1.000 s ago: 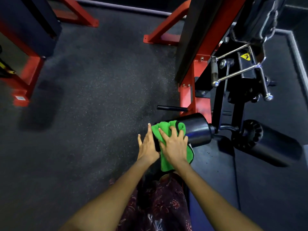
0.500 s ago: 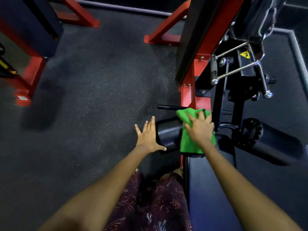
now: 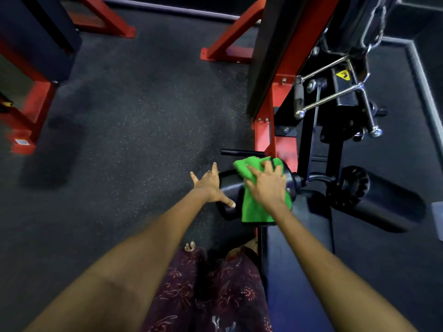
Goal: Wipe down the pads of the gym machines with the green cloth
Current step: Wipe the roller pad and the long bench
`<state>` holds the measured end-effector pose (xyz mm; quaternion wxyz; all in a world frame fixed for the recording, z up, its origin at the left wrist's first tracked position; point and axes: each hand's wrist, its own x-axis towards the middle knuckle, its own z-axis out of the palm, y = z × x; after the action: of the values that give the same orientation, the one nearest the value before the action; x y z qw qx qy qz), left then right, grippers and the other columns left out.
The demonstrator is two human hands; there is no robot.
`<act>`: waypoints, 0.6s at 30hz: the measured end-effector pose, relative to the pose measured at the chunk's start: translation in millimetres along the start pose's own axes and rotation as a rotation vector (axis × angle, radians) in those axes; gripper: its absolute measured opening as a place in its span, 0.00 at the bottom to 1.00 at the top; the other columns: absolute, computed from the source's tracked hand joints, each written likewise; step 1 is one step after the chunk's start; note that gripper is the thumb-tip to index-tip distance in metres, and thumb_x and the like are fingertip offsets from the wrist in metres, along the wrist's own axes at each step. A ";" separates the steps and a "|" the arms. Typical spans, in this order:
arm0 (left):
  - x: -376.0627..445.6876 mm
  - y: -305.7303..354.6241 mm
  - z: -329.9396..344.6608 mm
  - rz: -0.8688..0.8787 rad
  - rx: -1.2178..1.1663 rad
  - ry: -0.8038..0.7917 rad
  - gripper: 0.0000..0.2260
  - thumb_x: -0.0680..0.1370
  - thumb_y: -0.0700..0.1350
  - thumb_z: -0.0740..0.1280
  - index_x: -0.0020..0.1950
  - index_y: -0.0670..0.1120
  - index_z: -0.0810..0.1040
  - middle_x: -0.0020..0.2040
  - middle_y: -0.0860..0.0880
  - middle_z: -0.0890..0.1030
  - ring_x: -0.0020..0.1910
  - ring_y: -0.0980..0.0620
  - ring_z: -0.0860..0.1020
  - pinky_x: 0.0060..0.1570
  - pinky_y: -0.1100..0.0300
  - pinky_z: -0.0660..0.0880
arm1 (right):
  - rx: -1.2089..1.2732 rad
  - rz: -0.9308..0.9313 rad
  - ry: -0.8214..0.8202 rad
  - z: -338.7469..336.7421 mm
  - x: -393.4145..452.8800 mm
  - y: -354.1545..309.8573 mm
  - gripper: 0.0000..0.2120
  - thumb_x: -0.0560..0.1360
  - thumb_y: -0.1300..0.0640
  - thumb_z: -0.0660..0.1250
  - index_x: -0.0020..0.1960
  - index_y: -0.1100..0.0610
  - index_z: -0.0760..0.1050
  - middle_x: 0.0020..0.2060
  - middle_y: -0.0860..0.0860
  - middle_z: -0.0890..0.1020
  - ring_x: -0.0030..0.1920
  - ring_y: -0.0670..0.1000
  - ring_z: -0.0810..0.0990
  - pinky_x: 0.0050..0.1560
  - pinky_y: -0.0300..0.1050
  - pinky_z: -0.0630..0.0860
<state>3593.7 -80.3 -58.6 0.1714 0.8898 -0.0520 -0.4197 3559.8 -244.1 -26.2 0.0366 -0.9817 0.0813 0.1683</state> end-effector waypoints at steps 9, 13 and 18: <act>-21.1 13.9 16.2 -0.017 0.143 0.083 0.58 0.67 0.57 0.75 0.76 0.39 0.34 0.78 0.43 0.49 0.78 0.49 0.47 0.69 0.37 0.34 | 0.004 0.243 0.048 -5.9 12.3 -15.4 0.22 0.76 0.45 0.62 0.69 0.45 0.69 0.69 0.56 0.64 0.65 0.61 0.63 0.62 0.55 0.63; -34.8 17.4 42.5 -0.042 0.411 0.201 0.39 0.79 0.48 0.60 0.75 0.37 0.35 0.78 0.41 0.41 0.77 0.46 0.40 0.70 0.35 0.36 | -0.002 -0.038 -0.005 8.0 -16.2 -62.7 0.21 0.77 0.47 0.59 0.70 0.45 0.67 0.68 0.55 0.65 0.65 0.61 0.63 0.61 0.55 0.63; -40.0 15.8 70.6 -0.011 0.316 0.316 0.48 0.76 0.58 0.63 0.71 0.36 0.29 0.78 0.42 0.38 0.76 0.46 0.37 0.68 0.39 0.30 | -0.048 -0.100 0.040 3.8 -17.7 -10.3 0.24 0.77 0.43 0.59 0.73 0.41 0.63 0.69 0.53 0.66 0.65 0.60 0.64 0.60 0.53 0.65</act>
<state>3514.8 -104.1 -65.4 0.0336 0.9606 -0.0850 -0.2627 3544.0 -231.0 -23.3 0.0196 -0.9883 0.0289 0.1486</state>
